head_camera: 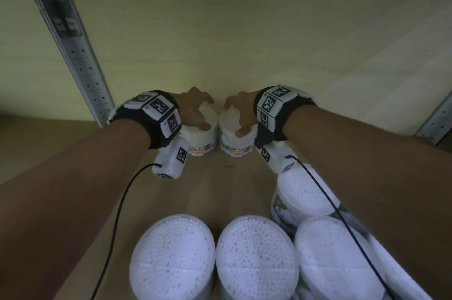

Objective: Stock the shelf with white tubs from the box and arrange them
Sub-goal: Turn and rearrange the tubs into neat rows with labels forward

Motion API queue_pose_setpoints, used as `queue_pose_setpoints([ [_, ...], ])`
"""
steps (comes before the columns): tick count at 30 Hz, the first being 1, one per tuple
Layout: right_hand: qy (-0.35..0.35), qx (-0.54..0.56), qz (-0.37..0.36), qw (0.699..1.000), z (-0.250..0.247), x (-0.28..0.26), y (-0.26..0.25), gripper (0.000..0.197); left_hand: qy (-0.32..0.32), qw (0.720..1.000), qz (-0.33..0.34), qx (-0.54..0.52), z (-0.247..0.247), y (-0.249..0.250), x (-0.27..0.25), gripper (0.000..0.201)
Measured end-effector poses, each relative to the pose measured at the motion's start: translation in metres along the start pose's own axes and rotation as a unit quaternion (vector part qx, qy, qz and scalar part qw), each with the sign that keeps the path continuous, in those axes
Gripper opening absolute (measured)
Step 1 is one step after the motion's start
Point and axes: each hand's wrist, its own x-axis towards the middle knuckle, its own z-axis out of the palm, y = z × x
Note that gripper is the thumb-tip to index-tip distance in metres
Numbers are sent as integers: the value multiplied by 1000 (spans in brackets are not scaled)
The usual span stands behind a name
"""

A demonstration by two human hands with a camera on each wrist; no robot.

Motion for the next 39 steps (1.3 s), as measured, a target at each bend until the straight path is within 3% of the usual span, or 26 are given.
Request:
queue_pose_setpoints([
  [3, 0, -2, 1, 1000, 0, 1, -1, 84, 53, 998, -28, 26, 7, -5, 3, 72],
  [5, 1, -3, 2, 1000, 0, 1, -1, 84, 51, 997, -50, 35, 12, -7, 5, 73],
  [8, 1, -2, 1, 1000, 0, 0, -1, 83, 61, 997, -29, 45, 15, -6, 5, 69],
  [19, -1, -11, -2, 1000, 0, 2, -2, 83, 8, 999, 12, 40, 5, -9, 8, 72],
  [29, -8, -3, -4, 1000, -3, -5, -7, 80, 19, 998, 22, 54, 7, -7, 8, 70],
  [33, -26, -5, -2, 1000, -4, -17, -11, 81, 40, 997, 20, 61, 12, -6, -5, 74],
  [39, -43, -9, -4, 999, -2, -40, -21, 81, 23, 997, 48, 63, 19, -6, -31, 70],
])
